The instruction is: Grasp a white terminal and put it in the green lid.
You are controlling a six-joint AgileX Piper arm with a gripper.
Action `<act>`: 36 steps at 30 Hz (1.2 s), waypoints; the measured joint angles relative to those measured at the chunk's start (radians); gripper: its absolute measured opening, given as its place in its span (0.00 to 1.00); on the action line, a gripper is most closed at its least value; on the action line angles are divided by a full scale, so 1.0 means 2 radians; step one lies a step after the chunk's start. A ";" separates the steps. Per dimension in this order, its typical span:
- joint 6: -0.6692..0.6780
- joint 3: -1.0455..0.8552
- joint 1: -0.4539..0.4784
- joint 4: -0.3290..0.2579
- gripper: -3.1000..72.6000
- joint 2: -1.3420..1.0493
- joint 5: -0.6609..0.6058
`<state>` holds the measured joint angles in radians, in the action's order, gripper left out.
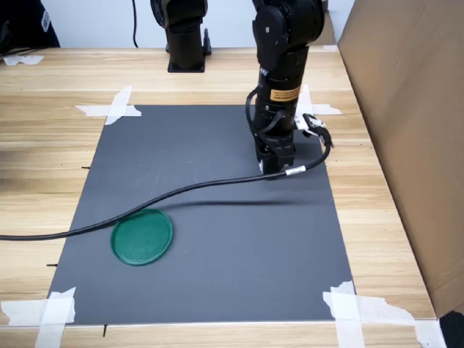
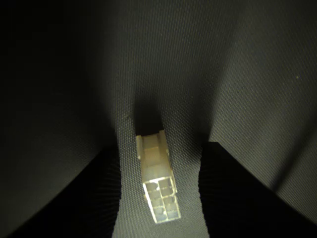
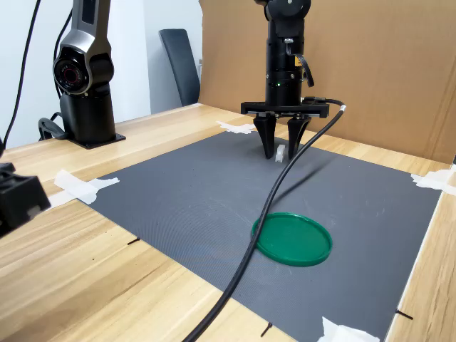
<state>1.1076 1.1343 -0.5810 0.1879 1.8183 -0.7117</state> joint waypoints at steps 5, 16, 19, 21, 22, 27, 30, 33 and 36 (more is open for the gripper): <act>0.001 0.000 0.000 -0.020 0.47 0.000 0.000; -0.066 0.005 -0.001 -0.009 0.16 0.006 -0.009; -0.083 0.005 -0.001 -0.008 0.16 0.005 -0.009; -0.100 0.006 -0.001 -0.003 0.16 -0.003 -0.014; -0.108 0.011 -0.001 -0.001 0.16 -0.011 -0.028; -0.157 0.094 0.002 -0.005 0.16 -0.027 -0.110; -0.174 0.141 0.028 -0.036 0.16 -0.027 -0.133; -0.175 0.146 0.061 -0.050 0.16 -0.027 -0.146; -0.175 0.146 0.105 -0.061 0.16 -0.027 -0.152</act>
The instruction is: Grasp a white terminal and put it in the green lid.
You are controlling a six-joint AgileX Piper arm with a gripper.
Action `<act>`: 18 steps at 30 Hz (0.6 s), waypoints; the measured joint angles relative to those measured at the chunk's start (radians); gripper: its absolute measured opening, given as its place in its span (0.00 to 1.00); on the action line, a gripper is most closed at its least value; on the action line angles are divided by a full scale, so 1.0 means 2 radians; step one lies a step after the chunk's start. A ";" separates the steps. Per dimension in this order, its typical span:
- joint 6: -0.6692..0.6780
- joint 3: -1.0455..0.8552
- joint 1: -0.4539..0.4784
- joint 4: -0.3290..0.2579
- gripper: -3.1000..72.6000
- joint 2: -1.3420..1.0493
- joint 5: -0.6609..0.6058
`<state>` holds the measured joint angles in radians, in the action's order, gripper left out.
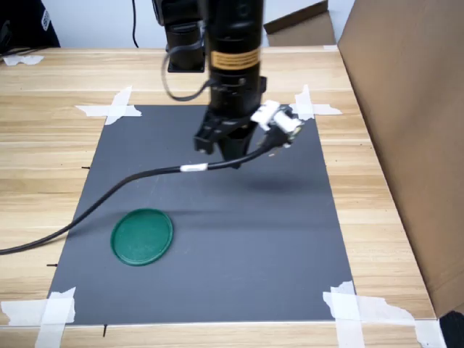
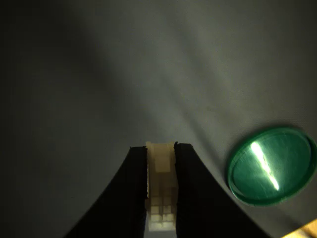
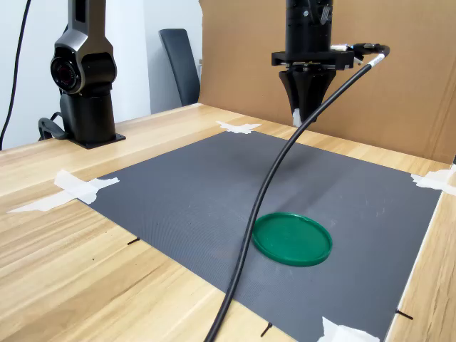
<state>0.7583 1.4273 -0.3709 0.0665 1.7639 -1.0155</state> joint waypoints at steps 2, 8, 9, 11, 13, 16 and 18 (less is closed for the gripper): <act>0.000 0.000 0.038 -0.008 0.16 0.000 0.003; 0.000 0.000 0.145 -0.015 0.16 0.000 0.038; 0.000 0.000 0.154 -0.015 0.16 0.000 0.040; 0.000 0.001 0.179 -0.015 0.16 0.004 0.043; -0.005 0.004 0.192 -0.015 0.16 0.014 0.043; -0.022 0.011 0.199 -0.015 0.16 0.026 0.043; -0.045 0.029 0.201 -0.011 0.16 0.045 0.043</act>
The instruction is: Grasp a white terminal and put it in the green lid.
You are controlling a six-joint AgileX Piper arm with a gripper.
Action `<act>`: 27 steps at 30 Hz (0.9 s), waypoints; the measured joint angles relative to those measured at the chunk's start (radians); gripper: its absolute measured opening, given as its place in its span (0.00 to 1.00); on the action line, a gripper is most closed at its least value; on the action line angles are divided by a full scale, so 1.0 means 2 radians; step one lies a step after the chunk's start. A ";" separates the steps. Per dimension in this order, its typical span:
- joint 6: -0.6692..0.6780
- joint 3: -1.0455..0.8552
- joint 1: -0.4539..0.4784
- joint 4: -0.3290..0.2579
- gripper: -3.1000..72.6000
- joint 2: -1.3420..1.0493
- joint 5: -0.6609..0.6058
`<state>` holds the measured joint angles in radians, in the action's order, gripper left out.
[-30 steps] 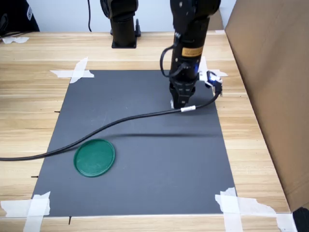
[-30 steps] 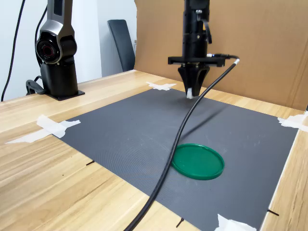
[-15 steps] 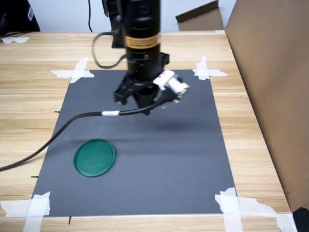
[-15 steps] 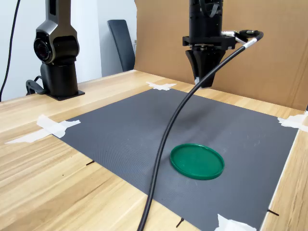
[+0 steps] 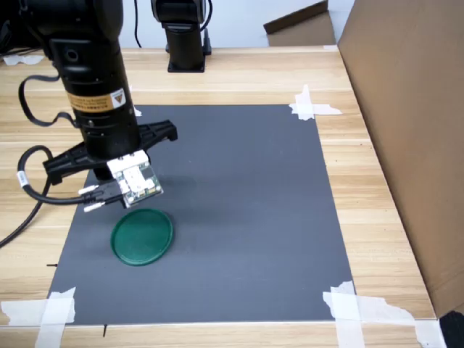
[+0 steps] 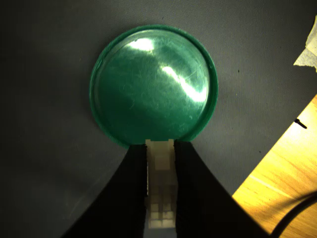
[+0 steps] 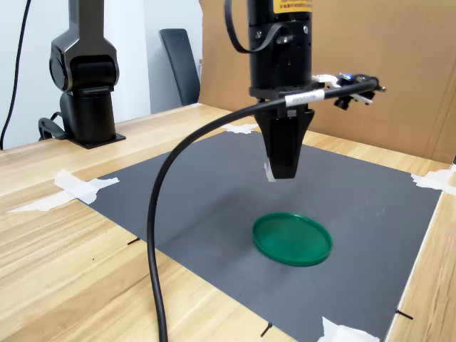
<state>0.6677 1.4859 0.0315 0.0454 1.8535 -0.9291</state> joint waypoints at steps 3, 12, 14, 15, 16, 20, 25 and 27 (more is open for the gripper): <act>-0.016 0.018 0.000 0.002 0.16 0.021 0.001; -0.030 0.030 0.000 0.005 0.16 0.073 0.017; -0.029 0.030 0.000 0.005 0.16 0.078 0.026; -0.029 0.030 0.000 0.005 0.16 0.078 0.026; -0.029 0.030 0.000 0.005 0.16 0.079 0.026; -0.029 0.030 0.000 0.004 0.16 0.081 0.027; -0.029 0.030 0.000 -0.001 0.24 0.081 0.032; -0.032 0.030 0.000 -0.001 0.29 0.081 0.036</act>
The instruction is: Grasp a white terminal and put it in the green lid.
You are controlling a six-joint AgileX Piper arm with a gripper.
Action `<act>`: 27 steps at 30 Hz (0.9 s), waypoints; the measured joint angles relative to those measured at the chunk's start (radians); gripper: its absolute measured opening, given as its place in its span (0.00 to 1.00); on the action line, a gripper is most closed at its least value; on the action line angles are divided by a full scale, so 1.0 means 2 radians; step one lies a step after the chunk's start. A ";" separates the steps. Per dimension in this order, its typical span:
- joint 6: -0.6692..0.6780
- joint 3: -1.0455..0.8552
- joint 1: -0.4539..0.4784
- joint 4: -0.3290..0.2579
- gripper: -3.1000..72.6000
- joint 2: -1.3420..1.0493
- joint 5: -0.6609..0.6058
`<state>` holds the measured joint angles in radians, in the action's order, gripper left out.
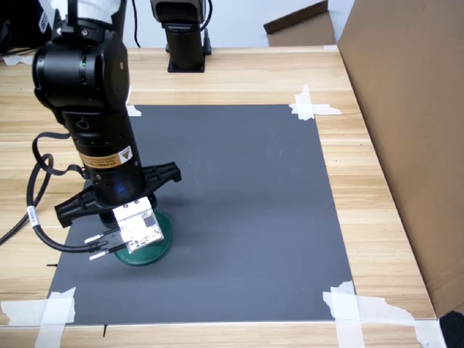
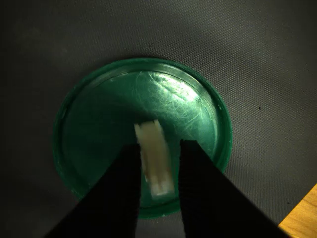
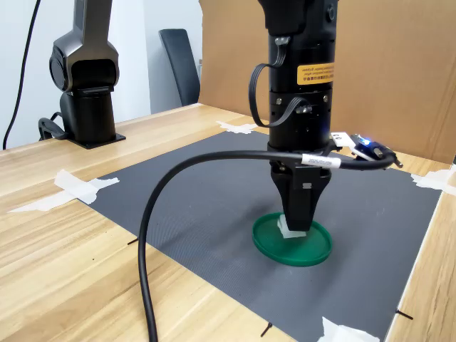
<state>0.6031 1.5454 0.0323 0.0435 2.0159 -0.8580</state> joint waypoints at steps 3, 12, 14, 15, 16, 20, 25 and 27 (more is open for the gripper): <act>-0.008 0.000 0.000 0.000 0.43 0.000 0.001; -0.032 0.000 0.000 -0.007 0.53 -0.013 0.023; -0.033 0.000 0.000 -0.007 0.53 -0.023 0.030; -0.035 0.000 0.000 -0.007 0.53 -0.029 0.033; -0.036 0.000 0.000 -0.007 0.53 -0.032 0.035; -0.063 -0.021 0.001 -0.013 0.50 -0.114 0.103; -0.073 -0.117 0.001 -0.013 0.38 -0.198 0.188; -0.076 -0.162 0.001 -0.013 0.30 -0.238 0.223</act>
<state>0.4506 1.2207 0.0345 0.0175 1.5393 -0.4111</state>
